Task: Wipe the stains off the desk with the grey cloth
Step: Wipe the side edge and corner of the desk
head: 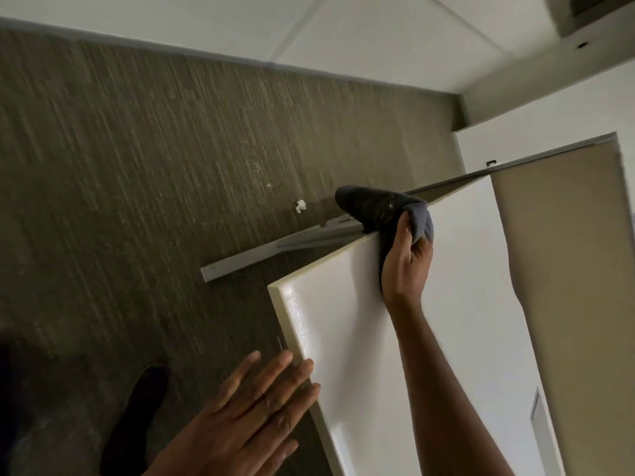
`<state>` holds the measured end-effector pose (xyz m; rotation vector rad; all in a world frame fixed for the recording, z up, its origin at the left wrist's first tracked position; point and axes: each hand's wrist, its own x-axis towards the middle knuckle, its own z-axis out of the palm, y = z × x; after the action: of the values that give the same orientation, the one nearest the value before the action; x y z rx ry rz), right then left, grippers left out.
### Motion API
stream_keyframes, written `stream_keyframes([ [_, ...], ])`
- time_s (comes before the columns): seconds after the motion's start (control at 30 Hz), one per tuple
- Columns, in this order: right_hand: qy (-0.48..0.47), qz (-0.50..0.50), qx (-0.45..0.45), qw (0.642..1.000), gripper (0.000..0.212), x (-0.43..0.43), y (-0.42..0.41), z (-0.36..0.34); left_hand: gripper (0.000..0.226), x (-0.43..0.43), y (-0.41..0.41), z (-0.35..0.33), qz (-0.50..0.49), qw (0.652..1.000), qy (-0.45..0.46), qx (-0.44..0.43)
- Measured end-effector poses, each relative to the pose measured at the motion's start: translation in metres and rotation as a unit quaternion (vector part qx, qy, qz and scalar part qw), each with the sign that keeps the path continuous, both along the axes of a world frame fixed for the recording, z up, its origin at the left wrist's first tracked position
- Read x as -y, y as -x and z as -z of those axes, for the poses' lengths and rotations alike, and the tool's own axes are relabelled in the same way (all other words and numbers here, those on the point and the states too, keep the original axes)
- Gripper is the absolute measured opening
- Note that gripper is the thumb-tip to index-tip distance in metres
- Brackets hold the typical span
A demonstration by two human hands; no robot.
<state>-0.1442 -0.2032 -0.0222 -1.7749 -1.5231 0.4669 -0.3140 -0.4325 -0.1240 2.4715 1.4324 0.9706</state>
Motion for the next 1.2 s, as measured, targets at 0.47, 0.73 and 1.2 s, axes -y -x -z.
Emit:
stream_keyframes([
  [0.47, 0.069, 0.021, 0.107, 0.992, 0.020, 0.000, 0.010, -0.001, 0.056, -0.023, 0.053, 0.001, -0.044, 0.988, 0.106, 0.105],
  [0.73, 0.076, 0.004, 0.138, 0.988, 0.019, 0.006, 0.015, 0.003, 0.063, -0.034, 0.065, 0.032, -0.073, 0.982, 0.119, 0.127],
  [1.2, 0.061, -0.094, 0.093, 0.989, 0.031, 0.066, 0.061, 0.004, 0.062, -0.069, 0.099, 0.021, -0.060, 0.972, 0.179, 0.139],
])
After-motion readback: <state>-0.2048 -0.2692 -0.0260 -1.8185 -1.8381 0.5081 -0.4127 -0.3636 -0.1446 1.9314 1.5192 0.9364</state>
